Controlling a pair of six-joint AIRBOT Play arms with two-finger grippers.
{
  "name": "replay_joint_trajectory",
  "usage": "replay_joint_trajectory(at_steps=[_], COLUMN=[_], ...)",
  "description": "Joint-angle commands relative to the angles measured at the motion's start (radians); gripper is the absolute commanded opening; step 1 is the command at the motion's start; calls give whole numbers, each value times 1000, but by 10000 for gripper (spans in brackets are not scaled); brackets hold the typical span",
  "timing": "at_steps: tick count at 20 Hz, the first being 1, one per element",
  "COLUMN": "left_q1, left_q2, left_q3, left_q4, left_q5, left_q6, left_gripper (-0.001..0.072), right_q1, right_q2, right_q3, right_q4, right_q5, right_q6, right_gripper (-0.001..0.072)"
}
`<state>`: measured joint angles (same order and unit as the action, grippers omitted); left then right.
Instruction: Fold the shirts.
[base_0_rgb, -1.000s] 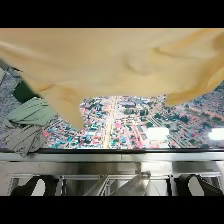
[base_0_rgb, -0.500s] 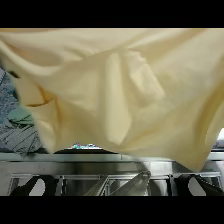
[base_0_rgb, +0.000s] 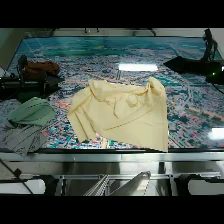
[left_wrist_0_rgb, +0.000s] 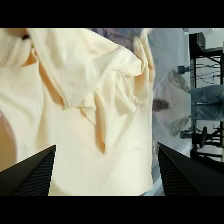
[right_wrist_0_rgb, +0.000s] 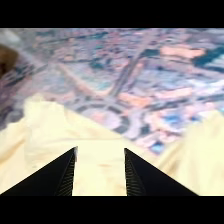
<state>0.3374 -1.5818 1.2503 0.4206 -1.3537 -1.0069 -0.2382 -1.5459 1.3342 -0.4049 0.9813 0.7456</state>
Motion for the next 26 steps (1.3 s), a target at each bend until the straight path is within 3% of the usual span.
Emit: replay_joint_trajectory(at_steps=[1, 3, 4, 7, 8, 9, 10, 14, 18, 19, 22, 24, 26], left_q1=[54, 53, 44, 8, 0, -6, -17, -82, -187, -203, -211, -193, -174], left_q2=[-161, -145, -130, -117, -122, -129, -143, -233, -370, -393, -425, -423, -423], left_q3=[184, 195, 178, 100, 76, 61, 56, 78, 219, 248, 306, 320, 327], left_q4=[38, 209, 313, 434, 443, 460, 470, 474, 475, 478, 478, 477, 469], left_q5=[-121, -140, -125, -87, -73, -56, -51, -6, -105, -143, -235, -274, -300], left_q6=[-28, -67, -79, -95, -95, -105, -108, -122, -154, -154, -158, -158, -158], left_gripper=[716, 715, 715, 715, 715, 715, 714, 714, 703, 673, 262, 23, 20], right_q1=[-82, -157, -190, -281, -312, -342, -357, -356, -356, -356, -356, -354, -350], right_q2=[-25, 13, 35, 160, 212, 269, 318, 452, 478, 478, 477, 463, 432], right_q3=[12, -5, -41, -298, -396, -499, -581, -785, -825, -828, -854, -902, -966], right_q4=[-80, -225, -288, -395, -412, -410, -410, -359, -357, -358, -363, -366, -366], right_q5=[35, 204, 291, 325, 303, 285, 267, 223, 275, 286, 288, 287, 281], right_q6=[109, 220, 256, 328, 357, 390, 404, 388, 404, 410, 446, 464, 465], right_gripper=[349, 340, 274, 255, 264, 391, 463, 468, 468, 468, 474, 585, 583])
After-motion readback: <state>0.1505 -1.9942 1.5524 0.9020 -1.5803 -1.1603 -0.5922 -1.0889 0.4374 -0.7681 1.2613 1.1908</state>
